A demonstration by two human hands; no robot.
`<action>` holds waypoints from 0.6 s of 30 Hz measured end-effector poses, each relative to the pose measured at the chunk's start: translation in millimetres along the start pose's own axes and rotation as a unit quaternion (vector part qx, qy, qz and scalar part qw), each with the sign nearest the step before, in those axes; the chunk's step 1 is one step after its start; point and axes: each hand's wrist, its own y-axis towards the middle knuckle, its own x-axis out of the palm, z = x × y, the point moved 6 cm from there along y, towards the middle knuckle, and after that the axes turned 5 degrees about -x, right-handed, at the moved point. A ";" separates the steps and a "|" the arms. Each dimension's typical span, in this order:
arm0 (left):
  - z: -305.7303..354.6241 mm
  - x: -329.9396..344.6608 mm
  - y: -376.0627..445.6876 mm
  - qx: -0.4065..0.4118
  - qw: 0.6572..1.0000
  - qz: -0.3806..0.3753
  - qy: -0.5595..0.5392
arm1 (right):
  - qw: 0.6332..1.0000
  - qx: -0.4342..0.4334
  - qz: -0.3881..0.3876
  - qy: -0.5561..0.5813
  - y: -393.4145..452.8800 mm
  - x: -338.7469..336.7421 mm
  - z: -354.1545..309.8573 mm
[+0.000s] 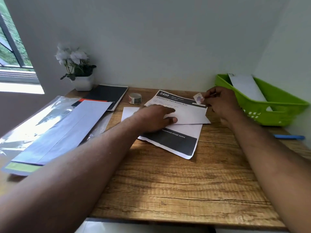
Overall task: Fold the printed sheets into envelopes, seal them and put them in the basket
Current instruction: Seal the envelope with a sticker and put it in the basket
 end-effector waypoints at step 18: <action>32.9 1.0 43.3 0.019 0.995 0.086 -0.037 | 0.994 0.093 -0.007 -0.050 -2.7 17.8 22.9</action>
